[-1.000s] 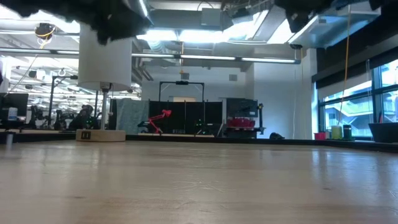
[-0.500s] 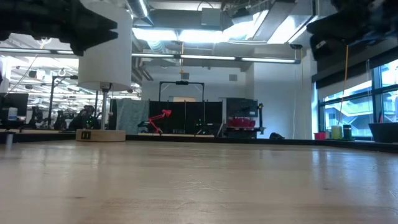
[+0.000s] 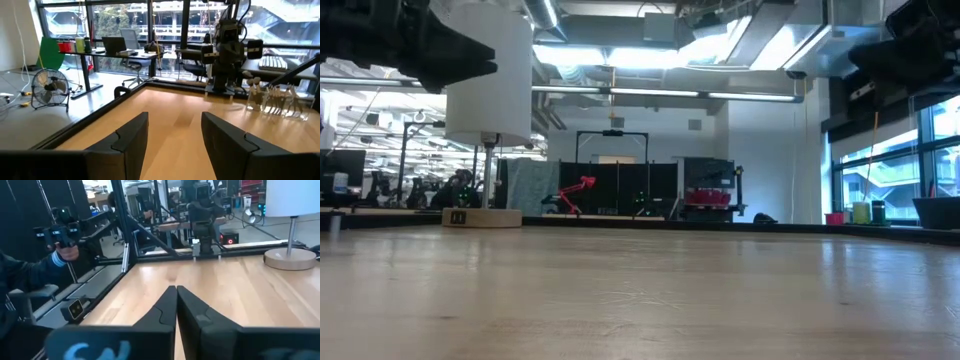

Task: Put items in baskets/containers
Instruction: Return to Home Position

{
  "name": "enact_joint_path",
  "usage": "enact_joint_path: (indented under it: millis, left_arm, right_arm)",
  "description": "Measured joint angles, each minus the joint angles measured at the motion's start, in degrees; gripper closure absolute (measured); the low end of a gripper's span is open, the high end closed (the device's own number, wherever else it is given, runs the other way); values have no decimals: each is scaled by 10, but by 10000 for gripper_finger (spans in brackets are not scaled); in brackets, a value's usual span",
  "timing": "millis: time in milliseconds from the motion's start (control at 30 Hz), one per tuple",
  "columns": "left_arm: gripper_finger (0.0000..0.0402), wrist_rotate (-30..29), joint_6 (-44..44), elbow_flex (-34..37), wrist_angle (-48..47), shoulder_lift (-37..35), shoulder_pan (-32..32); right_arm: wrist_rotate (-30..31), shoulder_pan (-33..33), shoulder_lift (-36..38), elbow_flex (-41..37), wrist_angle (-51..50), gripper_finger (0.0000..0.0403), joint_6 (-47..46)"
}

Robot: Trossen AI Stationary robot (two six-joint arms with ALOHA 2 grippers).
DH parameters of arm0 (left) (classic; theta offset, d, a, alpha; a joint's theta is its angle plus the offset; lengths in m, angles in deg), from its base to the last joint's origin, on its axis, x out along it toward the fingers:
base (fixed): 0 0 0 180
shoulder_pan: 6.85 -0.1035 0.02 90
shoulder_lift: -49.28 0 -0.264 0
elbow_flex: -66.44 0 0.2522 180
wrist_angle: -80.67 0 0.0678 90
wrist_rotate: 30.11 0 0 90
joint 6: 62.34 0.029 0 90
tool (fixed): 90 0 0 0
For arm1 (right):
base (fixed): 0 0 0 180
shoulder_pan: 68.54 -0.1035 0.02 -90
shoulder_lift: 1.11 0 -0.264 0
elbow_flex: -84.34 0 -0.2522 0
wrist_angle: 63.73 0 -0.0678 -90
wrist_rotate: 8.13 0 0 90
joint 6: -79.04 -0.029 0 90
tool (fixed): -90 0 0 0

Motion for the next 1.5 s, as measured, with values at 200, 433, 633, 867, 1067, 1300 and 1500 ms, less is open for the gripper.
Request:
enact_joint_path:
  millis: [200,433,633,867,1067,1300,1500]
  left_arm:
    - [222,-4,17,0,-5,0,0]
    - [222,33,10,5,-17,0,-1]
    - [222,33,31,70,85,-3,-1]
    - [222,35,-13,73,33,-7,-1]
    - [222,43,-36,73,12,-7,-1]
    - [222,50,-44,73,-54,-7,-1]
    - [222,78,-72,73,-46,-8,-1]
  right_arm:
    - [17,0,-6,0,-19,391,7]
    - [42,2,-7,-48,73,391,12]
    - [41,10,-12,-51,73,391,10]
    - [41,10,-12,-51,48,391,12]
    - [45,10,-14,-51,23,391,21]
    - [45,10,-14,-51,23,391,10]
    - [46,10,-14,-51,23,391,12]
